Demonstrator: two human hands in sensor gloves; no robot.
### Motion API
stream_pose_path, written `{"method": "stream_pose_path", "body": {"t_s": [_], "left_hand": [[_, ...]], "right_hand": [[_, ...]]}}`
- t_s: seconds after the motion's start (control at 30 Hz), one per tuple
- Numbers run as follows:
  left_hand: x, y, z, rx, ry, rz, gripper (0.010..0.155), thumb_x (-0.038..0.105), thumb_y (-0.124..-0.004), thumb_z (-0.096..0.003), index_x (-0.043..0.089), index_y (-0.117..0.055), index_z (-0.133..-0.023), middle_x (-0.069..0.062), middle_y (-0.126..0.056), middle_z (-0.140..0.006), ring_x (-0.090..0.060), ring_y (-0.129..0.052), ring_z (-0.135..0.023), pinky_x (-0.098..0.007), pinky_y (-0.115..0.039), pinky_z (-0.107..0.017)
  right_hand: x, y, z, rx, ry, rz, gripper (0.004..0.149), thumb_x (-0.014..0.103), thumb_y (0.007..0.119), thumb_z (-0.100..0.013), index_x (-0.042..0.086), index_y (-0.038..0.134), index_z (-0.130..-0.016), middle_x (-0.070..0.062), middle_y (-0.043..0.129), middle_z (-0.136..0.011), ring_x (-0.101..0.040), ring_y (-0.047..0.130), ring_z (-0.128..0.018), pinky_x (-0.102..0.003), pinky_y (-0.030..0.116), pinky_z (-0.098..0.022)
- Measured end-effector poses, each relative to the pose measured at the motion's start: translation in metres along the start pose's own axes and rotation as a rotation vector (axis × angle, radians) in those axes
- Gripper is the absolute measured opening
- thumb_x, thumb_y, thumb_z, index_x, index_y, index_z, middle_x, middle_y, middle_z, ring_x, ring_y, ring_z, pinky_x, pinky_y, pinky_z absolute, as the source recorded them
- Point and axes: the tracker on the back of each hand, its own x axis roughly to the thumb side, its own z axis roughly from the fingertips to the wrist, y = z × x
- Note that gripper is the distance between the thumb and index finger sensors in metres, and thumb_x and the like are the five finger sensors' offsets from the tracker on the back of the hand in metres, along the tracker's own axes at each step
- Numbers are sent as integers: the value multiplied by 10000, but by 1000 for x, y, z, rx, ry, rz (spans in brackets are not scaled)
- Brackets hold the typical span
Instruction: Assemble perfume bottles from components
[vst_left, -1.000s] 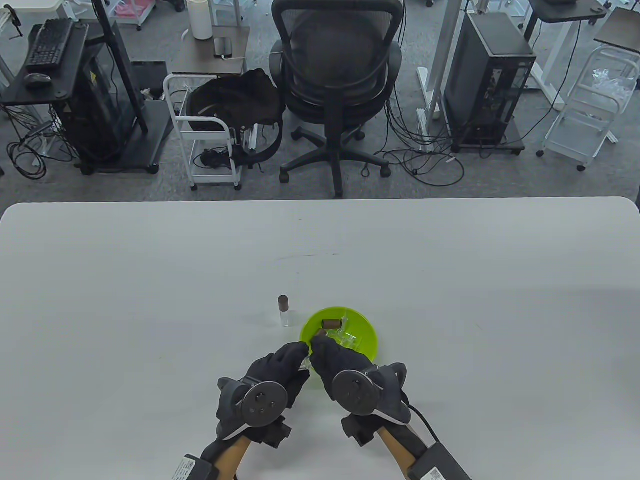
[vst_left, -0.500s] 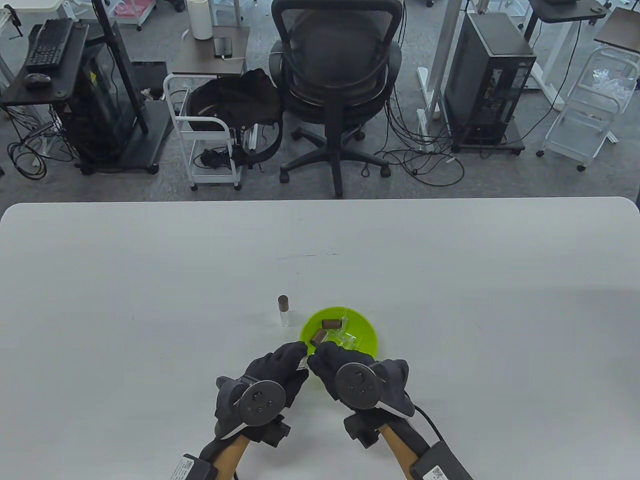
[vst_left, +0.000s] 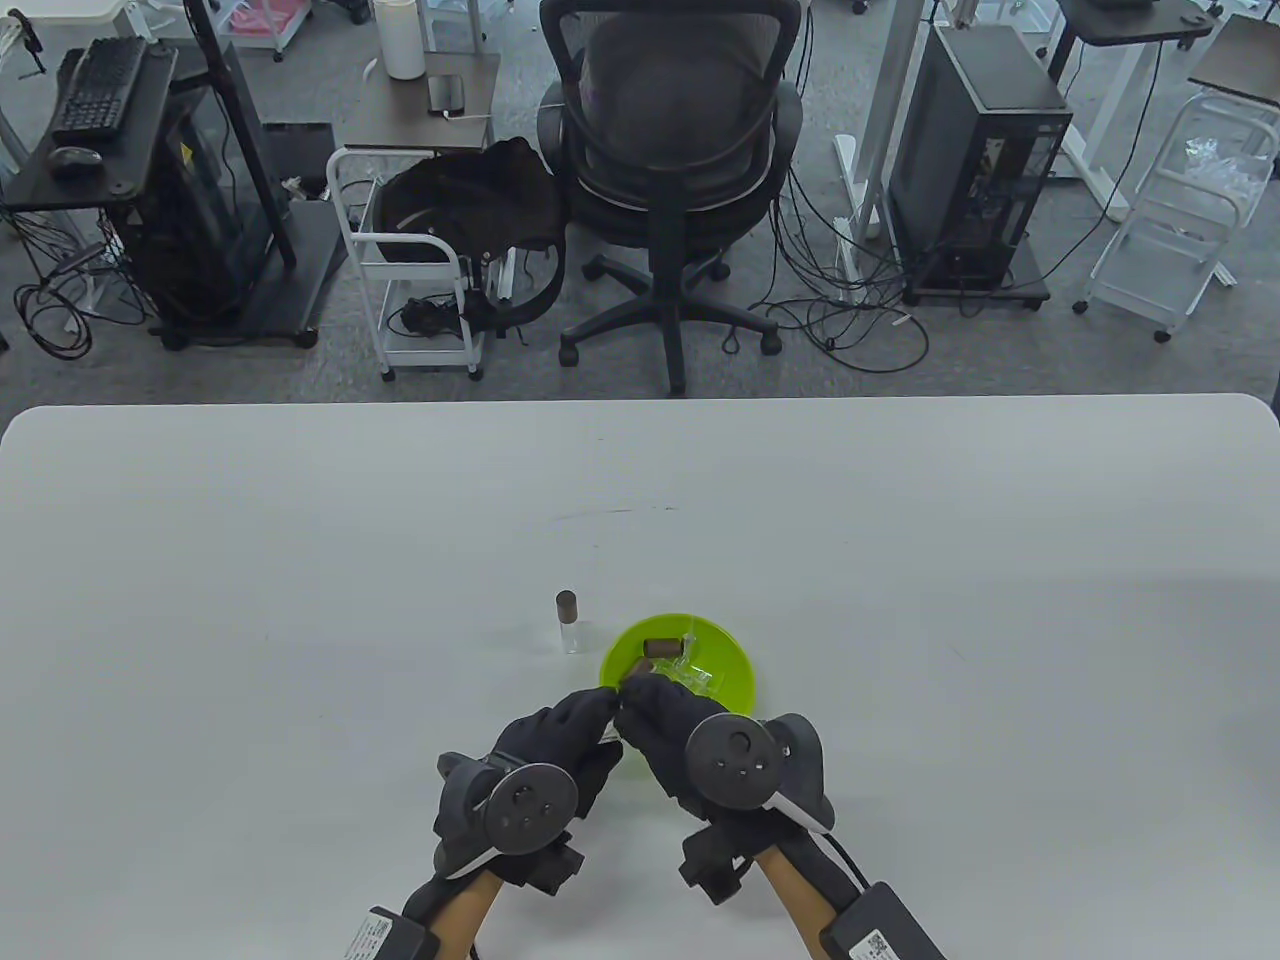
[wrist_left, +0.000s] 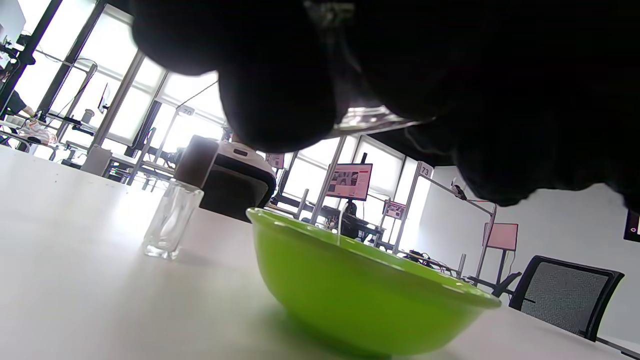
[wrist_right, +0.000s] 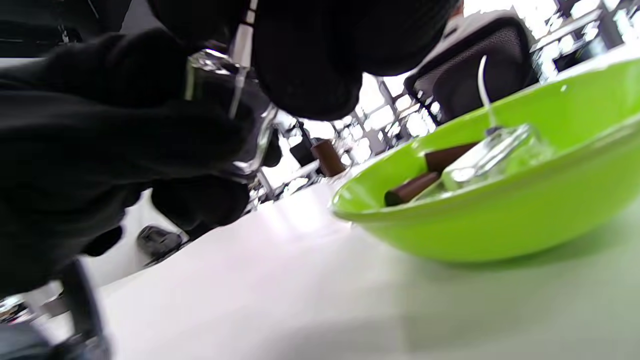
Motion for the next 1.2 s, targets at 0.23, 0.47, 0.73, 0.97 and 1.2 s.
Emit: {"method": "stream_pose_path", "body": {"t_s": [0.23, 0.47, 0.73, 0.97, 1.2], "left_hand": [[6, -1, 0, -1, -25, 3, 524, 414, -825, -459, 190, -752, -928, -81, -937, -853, -151, -1046, -499, -250, -880, -435], [11, -5, 0, -14, -42, -33, 526, 418, -826, -456, 186, -759, -923, -81, -946, -839, -145, -1047, -487, -244, -882, -426], [8, -4, 1, -19, -45, -22, 525, 417, -824, -453, 194, -753, -923, -73, -941, -847, -149, -1046, -494, -249, -879, -430], [5, -4, 1, -23, -30, -23, 525, 416, -824, -453, 196, -752, -925, -73, -938, -851, -148, -1044, -496, -248, -878, -433], [9, -5, 1, -15, -45, -41, 530, 415, -823, -457, 183, -751, -928, -84, -940, -844, -150, -1043, -490, -249, -877, -429]], "right_hand": [[4, 2, 1, -100, 39, 196, 521, 402, 513, -638, 14, 687, -940, -94, 901, -609, -48, 954, -352, -334, 864, -419], [10, 9, 2, -169, 87, 223, 457, 369, 564, -662, 79, 600, -1013, -172, 853, -720, -112, 951, -454, -388, 835, -488], [2, 1, 1, -61, 23, 112, 489, 414, 551, -645, 78, 651, -986, -158, 902, -655, -90, 973, -409, -367, 860, -456], [4, -2, 0, 66, -14, 155, 525, 283, 658, -603, 43, 570, -1061, -181, 859, -800, -114, 994, -586, -398, 864, -576], [4, 4, 1, -31, 39, 284, 543, 431, 505, -639, 26, 689, -949, -104, 903, -647, -103, 967, -403, -381, 846, -455]]}}
